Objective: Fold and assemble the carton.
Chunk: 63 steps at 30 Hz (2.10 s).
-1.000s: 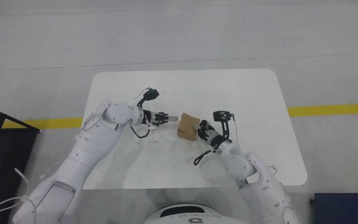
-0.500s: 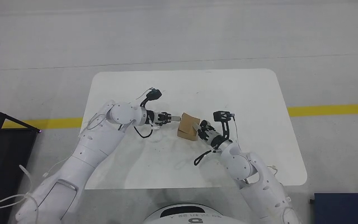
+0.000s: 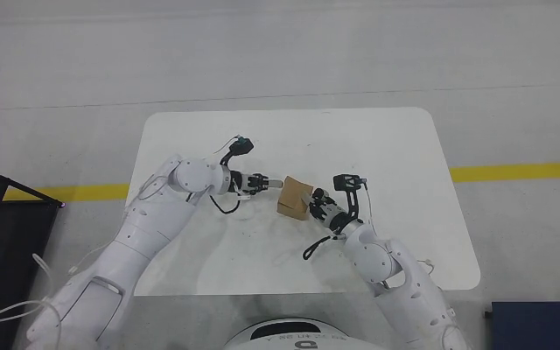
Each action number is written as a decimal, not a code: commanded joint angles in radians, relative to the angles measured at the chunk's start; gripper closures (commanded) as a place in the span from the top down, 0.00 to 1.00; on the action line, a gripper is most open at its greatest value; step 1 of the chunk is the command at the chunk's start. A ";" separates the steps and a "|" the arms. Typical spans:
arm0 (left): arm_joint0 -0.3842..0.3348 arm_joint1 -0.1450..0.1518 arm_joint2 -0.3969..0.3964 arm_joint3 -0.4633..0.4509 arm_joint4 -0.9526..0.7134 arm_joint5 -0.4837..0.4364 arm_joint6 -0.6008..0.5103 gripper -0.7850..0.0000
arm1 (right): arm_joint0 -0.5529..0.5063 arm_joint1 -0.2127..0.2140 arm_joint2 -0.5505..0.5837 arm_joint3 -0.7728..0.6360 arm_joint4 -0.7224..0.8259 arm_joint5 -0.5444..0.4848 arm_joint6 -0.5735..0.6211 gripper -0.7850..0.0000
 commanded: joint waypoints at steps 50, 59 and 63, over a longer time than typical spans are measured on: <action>-0.027 -0.008 0.039 -0.041 0.129 -0.151 -0.032 1.00 | -0.065 0.013 0.038 -0.069 -0.025 -0.015 -0.026 0.38; 0.009 0.002 -0.041 -0.059 0.018 -0.138 0.053 1.00 | -0.128 0.022 0.061 -0.153 -0.139 0.001 -0.096 0.09; 0.041 0.024 -0.109 -0.080 0.013 -0.143 0.053 1.00 | -0.136 0.023 0.051 -0.174 -0.201 0.022 -0.099 0.00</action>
